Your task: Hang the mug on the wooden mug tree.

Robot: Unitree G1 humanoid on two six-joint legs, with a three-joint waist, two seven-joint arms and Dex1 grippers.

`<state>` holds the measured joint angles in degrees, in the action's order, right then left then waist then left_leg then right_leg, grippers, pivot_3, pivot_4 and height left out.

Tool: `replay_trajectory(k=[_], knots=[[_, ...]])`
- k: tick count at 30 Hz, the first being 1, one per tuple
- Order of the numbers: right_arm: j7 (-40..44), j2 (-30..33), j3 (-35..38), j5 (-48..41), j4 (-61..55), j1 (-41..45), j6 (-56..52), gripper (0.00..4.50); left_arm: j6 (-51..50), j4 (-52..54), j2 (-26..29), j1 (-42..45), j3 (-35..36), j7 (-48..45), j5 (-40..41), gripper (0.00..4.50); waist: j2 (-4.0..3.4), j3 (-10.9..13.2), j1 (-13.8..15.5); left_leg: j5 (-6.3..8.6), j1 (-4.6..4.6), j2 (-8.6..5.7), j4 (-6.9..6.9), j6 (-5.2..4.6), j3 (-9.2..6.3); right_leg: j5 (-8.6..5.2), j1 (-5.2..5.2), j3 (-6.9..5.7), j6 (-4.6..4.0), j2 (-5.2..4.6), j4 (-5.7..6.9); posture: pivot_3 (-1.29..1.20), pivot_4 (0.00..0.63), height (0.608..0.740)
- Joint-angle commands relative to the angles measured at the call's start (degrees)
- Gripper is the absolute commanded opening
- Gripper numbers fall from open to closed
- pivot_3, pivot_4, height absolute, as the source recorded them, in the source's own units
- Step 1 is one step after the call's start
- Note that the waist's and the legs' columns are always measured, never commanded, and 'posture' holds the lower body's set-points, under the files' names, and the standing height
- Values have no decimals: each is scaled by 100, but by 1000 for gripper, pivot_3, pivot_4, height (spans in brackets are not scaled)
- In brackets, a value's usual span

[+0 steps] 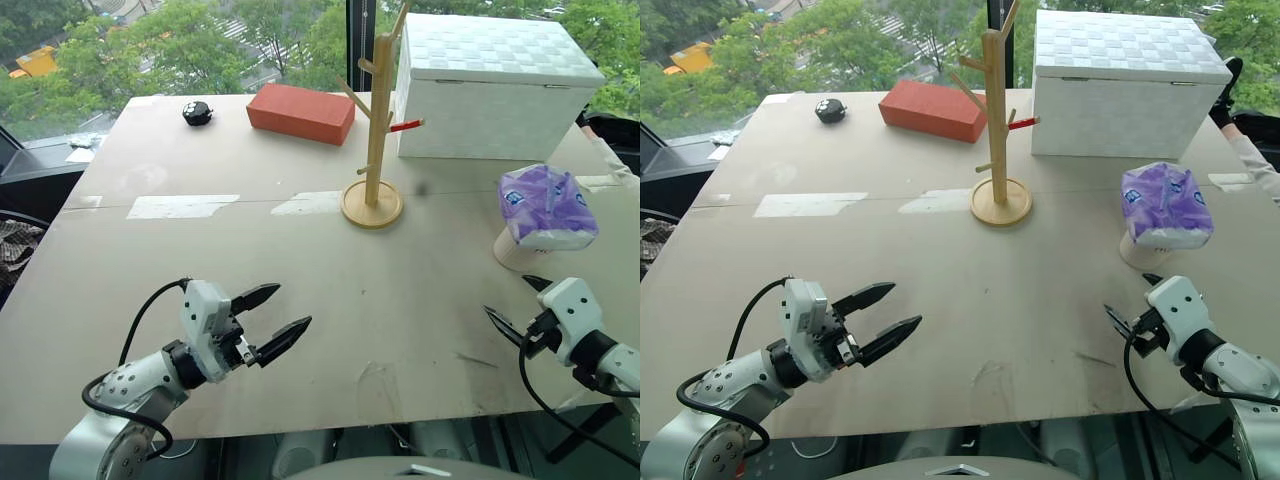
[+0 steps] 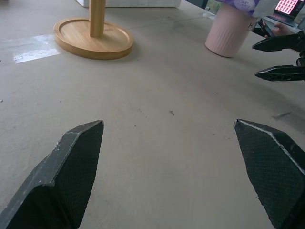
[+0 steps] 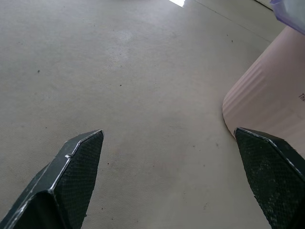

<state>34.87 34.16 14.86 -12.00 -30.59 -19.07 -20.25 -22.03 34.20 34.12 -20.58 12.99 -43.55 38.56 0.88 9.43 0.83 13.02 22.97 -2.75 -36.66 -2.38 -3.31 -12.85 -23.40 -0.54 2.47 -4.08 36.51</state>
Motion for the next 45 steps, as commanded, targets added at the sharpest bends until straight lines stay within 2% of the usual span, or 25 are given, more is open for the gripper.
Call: replay_trajectory(k=[1, 5, 7, 8, 9, 14, 17, 19, 23, 28, 29, 31, 37, 38, 45], knots=[[7, -81, 211, -205, -350, -38, 205, 4456, -42, 76, 75, 336, 36, -86, 204, 4500, -1, 1, 2, 0, 0, 0, 0, 0, 0, 0, 0, 0, 0, 0, 0, 0, 150, 740], [-123, -234, 123, -526, -1131, 309, 207, 4456, -125, -64, 20, 1143, -78, -360, 626, 4500, -10, 5, 18, 0, 0, 3, -2, 0, -11, 1, 1, -17, 0, 1, 2, 0, 150, 740], [-409, 65, -90, -39, -1549, 950, -121, 4456, -141, -134, 5, 1555, -83, -591, 921, 4500, -6, 5, -41, 0, -3, 3, -2, 0, -4, 1, 3, -10, 0, 1, 2, 0, 150, 740], [-257, 302, -143, -158, -1667, 1215, -327, 4456, -182, -160, 27, 1729, -103, -675, 1029, 4500, -7, 7, -54, 0, -6, 3, -2, 0, 6, 2, 3, -6, 1, 2, 2, 0, 150, 740], [-298, 525, -177, 98, -1728, 1473, -398, 4456, -219, -179, 63, 1882, -136, -765, 1104, 4500, -7, 7, -47, -1, -2, 3, -2, 0, 12, 2, -2, -8, 1, -1, 3, 0, 150, 740], [-486, 1364, 18, 721, -1582, 2201, -1118, 4456, -346, -180, 160, 2181, -284, -977, 1187, 4500, 1, 6, 27, -1, 5, 1, 2, 1, 1, 13, -1, -19, -23, 1, -2, 0, 150, 740], [-310, 1981, 32, 1213, -1342, 2102, -1194, 4456, -356, -228, 144, 2252, -378, -1025, 1122, 4500, -2, 9, 36, -1, 28, -6, 2, 0, -3, 14, -8, -23, -24, -1, -19, 0, 150, 740], [-221, 2107, 41, 1276, -1245, 1940, -1305, 4456, -332, -234, 129, 2271, -459, -1048, 1049, 4500, 2, 6, 30, -2, 36, -9, -2, 0, -3, 15, -9, -26, -23, 0, -28, 0, 150, 740], [-147, 2221, -43, 1507, -1037, 1709, -1328, 4456, -330, -190, 88, 2279, -544, -993, 1040, 4500, 3, 6, 8, -1, 49, -6, -12, -1, -5, 16, -13, -28, -22, -2, -33, 0, 150, 740], [-170, 1911, -156, 1350, -922, 1864, -1794, 4456, -348, -125, 99, 2255, -546, -935, 1054, 4500, 3, 7, 0, -1, 48, 1, -18, -2, -8, 17, -13, -32, -21, 2, -30, 0, 150, 740], [-181, 1874, -194, 1362, -895, 1908, -1837, 3937, -352, -118, 104, 2255, -542, -926, 1059, 4500, 2, 7, 1, -1, 47, 1, -18, -2, -9, 17, -13, -33, -21, 2, -27, 0, 150, 740], [-174, 1873, -255, 1425, -849, 1941, -1835, 3316, -360, -82, 118, 2237, -531, -918, 1074, 4500, 2, 7, 2, -1, 46, 1, -21, -2, -10, 17, -13, -34, -21, 2, -22, 0, 150, 740], [-119, 1875, -271, 1406, -828, 2039, -1856, 250, -352, 8, 230, 2092, -445, -984, 1139, 4500, 2, 7, 2, -1, 48, 0, -24, -2, -9, 17, -13, -34, -22, 2, -21, 0, 150, 740], [-114, 1877, -267, 1404, -834, 2050, -1869, 65, -350, 11, 237, 2086, -441, -985, 1151, 4500, 2, 7, 3, -1, 48, 0, -24, -2, -9, 17, -14, -35, -22, 2, -21, 0, 150, 740], [-752, 1740, 443, 1666, -236, 2759, -2268, 65, -370, 5, 193, 2245, -539, -916, 1191, 4500, -2, 9, 14, -1, 52, -2, -40, -2, -9, 18, -14, -36, -21, 3, -13, 0, 150, 740]])
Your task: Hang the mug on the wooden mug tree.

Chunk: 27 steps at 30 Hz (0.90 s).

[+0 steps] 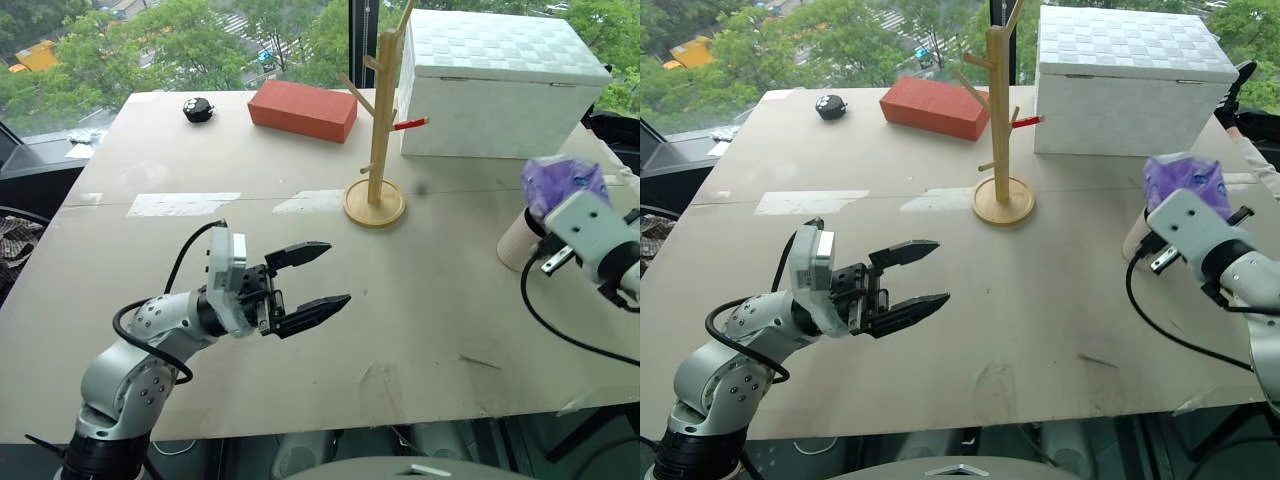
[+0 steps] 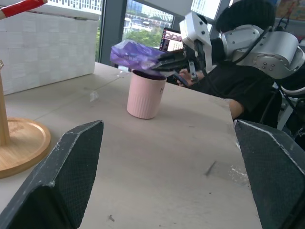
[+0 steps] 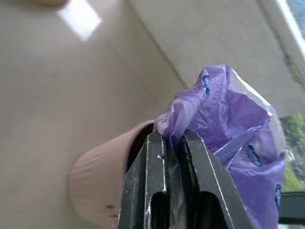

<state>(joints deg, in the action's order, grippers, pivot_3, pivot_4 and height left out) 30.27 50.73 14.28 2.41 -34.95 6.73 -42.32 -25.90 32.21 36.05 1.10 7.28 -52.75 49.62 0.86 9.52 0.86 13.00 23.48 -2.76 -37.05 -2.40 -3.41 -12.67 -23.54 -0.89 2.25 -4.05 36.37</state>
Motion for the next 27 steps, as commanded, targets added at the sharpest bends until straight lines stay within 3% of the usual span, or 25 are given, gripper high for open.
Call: replay_trajectory(k=[1, 5, 13, 14, 20, 21, 22, 24, 27], knots=[[-385, 75, 659, 254, 411, 248, -85, 65, 16, 187, -9, 125, 7, 11, 74, 4500, 0, 0, 18, 0, 1, -1, -2, 0, -2, 0, 0, -3, 0, 0, 1, 0, 150, 740], [-479, -110, 994, 127, 1087, 245, -90, 65, -10, 146, -54, 286, -63, 76, 73, 4500, 2, -1, 27, 0, 9, -5, -8, 0, -5, 1, 0, -8, -2, 1, 1, 0, 150, 740], [-321, -599, 783, -63, 2755, -414, 735, 65, -81, 330, -64, 285, -76, 275, 97, 4500, -4, 0, -7, 0, 6, -4, -8, -1, 5, 1, -1, 4, -2, 2, 8, 0, 150, 740], [-286, -626, 779, -106, 2944, -456, 886, 715, -98, 363, -61, 263, -66, 303, 105, 4500, -10, 1, -15, -1, 5, -4, -9, -1, 8, 1, -1, 7, -2, 3, 12, 0, 150, 740], [349, -355, 1103, -603, 3003, -610, 1380, 2903, -168, 474, -7, 173, 42, 409, 180, 4500, -14, -1, -16, 1, -33, -2, -7, -4, 34, -1, 11, 23, 1, 4, 36, 0, 150, 740], [501, -334, 1192, -774, 2931, -623, 1383, 3635, -169, 484, -6, 163, 43, 415, 185, 4500, -14, -1, -16, 1, -51, 1, -6, -5, 35, -3, 25, 24, 4, 4, 36, 0, 150, 740], [691, -316, 1287, -985, 2842, -641, 1359, 4056, -173, 499, -11, 159, 30, 432, 185, 4500, -14, -1, -16, 1, -57, 3, -6, -5, 35, -8, 30, 24, 12, 3, 36, 0, 150, 740], [937, -301, 1401, -1301, 2728, -618, 1301, 4411, -187, 514, -20, 165, -1, 452, 190, 4500, -14, -1, -15, 2, -60, 4, -6, -6, 35, -14, 34, 24, 22, 4, 36, 0, 150, 740], [868, -313, 1349, -1377, 2867, -442, 1330, 4411, -199, 506, -15, 197, -22, 449, 199, 4500, -12, 0, -15, 2, -60, 6, -7, -6, 35, -13, 35, 28, 21, 3, 36, 0, 150, 740]])
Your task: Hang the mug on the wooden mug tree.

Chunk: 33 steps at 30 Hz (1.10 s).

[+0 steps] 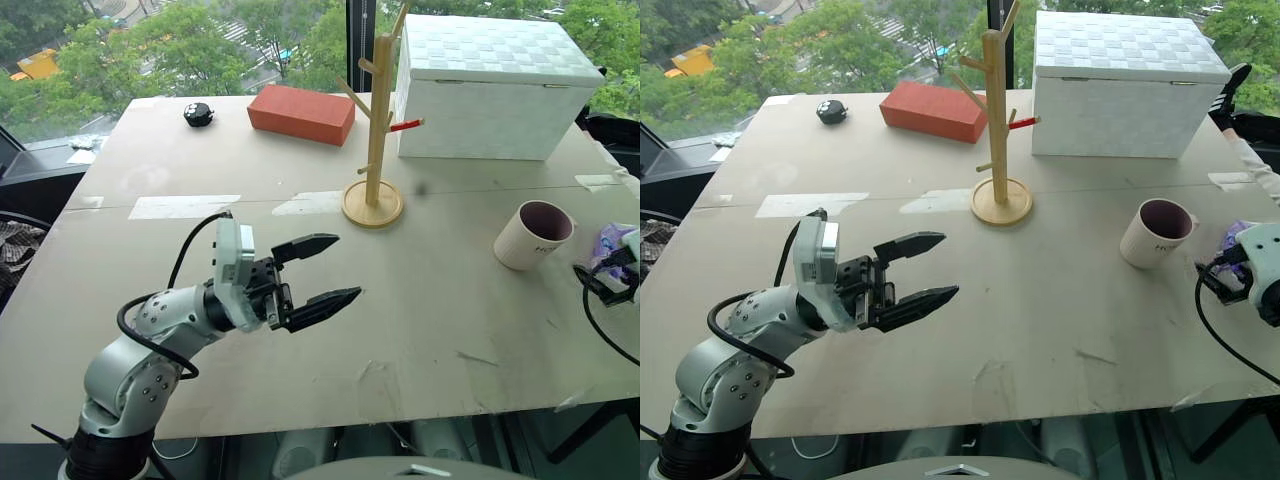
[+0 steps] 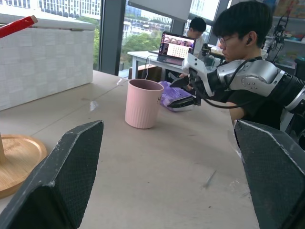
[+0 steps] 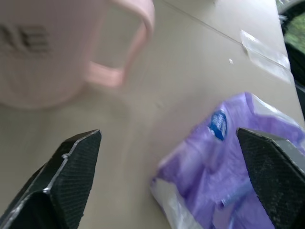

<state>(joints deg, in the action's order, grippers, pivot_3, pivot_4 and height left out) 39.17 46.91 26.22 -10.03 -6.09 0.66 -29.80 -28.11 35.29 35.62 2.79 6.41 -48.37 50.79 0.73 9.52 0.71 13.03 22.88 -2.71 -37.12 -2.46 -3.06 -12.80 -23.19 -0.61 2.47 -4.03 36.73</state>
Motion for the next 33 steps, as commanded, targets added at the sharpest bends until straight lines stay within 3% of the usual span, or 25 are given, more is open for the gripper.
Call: replay_trajectory(k=[1, 10, 20, 26, 33], knots=[[-94, 22, 110, -131, 53, 246, 112, 4411, 23, 185, 34, 39, 78, 6, 83, 4500, 0, 0, 2, 0, 0, 0, 0, 0, 1, 2, 0, 1, -3, 0, 0, 0, 150, 740], [-282, -336, -405, -117, 1136, 1075, 685, 4411, 48, 248, 107, -57, 255, 40, 90, 4500, 1, 3, -10, 0, 0, -2, 1, 0, 9, 12, -1, 7, -21, -1, -2, 0, 150, 740], [174, -756, -1173, 16, 3390, 2367, 2105, 4411, 254, 661, 130, -727, 532, 169, -39, 4500, -1, 4, -9, 1, -5, 1, 4, -2, 19, 14, -3, 16, -23, 0, -2, 0, 150, 740], [481, -824, -1404, 32, 4117, 2817, 2694, 1672, 448, 721, 74, -1044, 569, 152, -222, 4500, -1, 5, -1, 2, -3, 0, 5, -2, 21, 14, -3, 17, -24, 1, -4, 0, 150, 740], [736, -800, -1466, -152, 3225, 2431, 2278, 1672, 759, 728, -115, -1379, 400, 155, -546, 4500, -2, 5, 7, 3, -2, 1, 7, -4, 18, 14, -3, 17, -24, -4, -8, 0, 150, 740]])
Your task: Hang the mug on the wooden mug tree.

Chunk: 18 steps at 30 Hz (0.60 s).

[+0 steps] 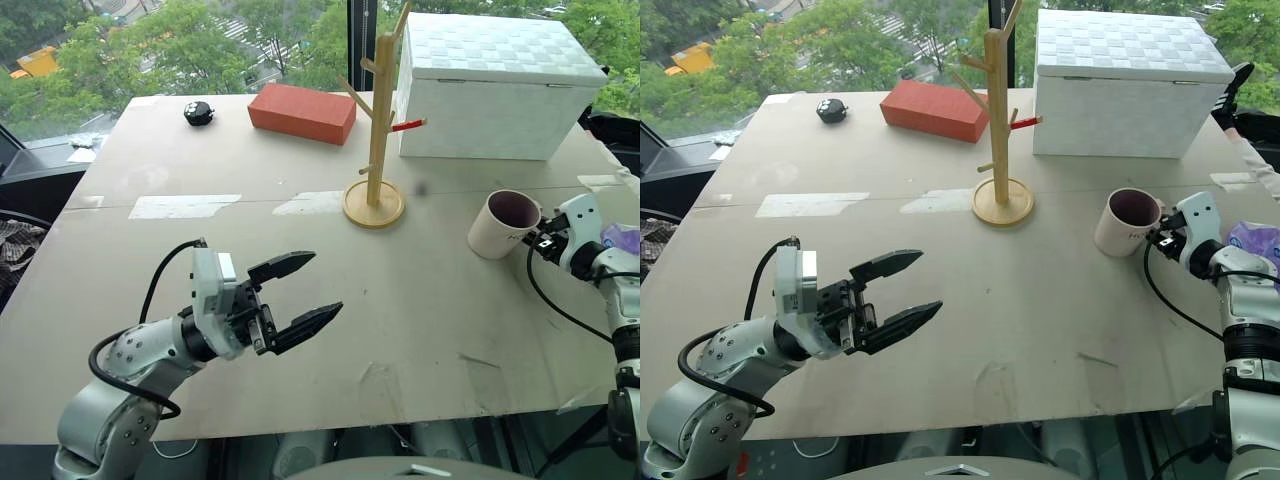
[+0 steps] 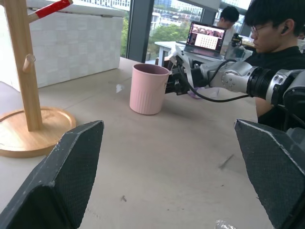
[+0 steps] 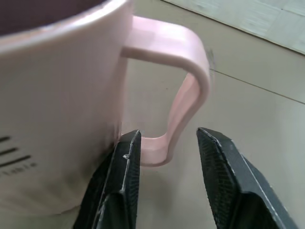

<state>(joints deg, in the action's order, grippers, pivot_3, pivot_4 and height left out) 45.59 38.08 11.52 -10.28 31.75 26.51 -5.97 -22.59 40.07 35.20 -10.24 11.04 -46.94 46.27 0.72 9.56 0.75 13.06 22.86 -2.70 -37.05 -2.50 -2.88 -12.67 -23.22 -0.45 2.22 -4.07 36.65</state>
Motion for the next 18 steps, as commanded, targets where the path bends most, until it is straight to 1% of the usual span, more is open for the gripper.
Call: replay_trajectory(k=[1, 5, 13, 16, 17, 18], knots=[[63, 52, -3, -124, -681, -209, -143, 1672, 239, 249, -78, -123, -47, -15, -97, 4500, 0, 0, 2, 0, 0, 0, 1, 0, -1, 0, 0, -1, 0, 0, 0, 0, 150, 740], [-67, -70, -60, -89, -785, -210, -203, 1672, 269, 182, -7, -136, 119, -146, 4, 4500, -1, 1, -8, 0, -1, 1, 1, 0, -1, 0, -2, 0, 0, -1, 0, 0, 150, 740], [-192, -264, -189, 35, -282, 125, 19, 1672, 288, 105, 61, -96, 210, -256, 51, 4500, -1, 1, -7, 0, -1, 2, 3, 0, 1, 0, -3, -1, 0, 2, 0, 0, 150, 740], [-226, -357, -232, 84, -25, 281, 144, 920, 321, 83, 67, -134, 251, -301, 35, 4500, -1, 1, -9, 0, 0, 2, 3, 0, 2, 0, -3, 0, 0, 2, -2, 0, 150, 740], [-242, -379, -228, 89, 32, 321, 197, 413, 332, 77, 66, -150, 266, -314, 27, 4500, -1, 1, -8, 0, 0, 2, 4, 0, 2, 0, -3, 0, 0, 2, -2, 0, 150, 740], [-252, -395, -222, 85, 75, 353, 231, 290, 341, 72, 64, -165, 278, -323, 20, 4500, -1, 1, -8, 0, 0, 2, 4, 0, 1, 0, -3, -1, 0, 2, -2, 0, 150, 740]])
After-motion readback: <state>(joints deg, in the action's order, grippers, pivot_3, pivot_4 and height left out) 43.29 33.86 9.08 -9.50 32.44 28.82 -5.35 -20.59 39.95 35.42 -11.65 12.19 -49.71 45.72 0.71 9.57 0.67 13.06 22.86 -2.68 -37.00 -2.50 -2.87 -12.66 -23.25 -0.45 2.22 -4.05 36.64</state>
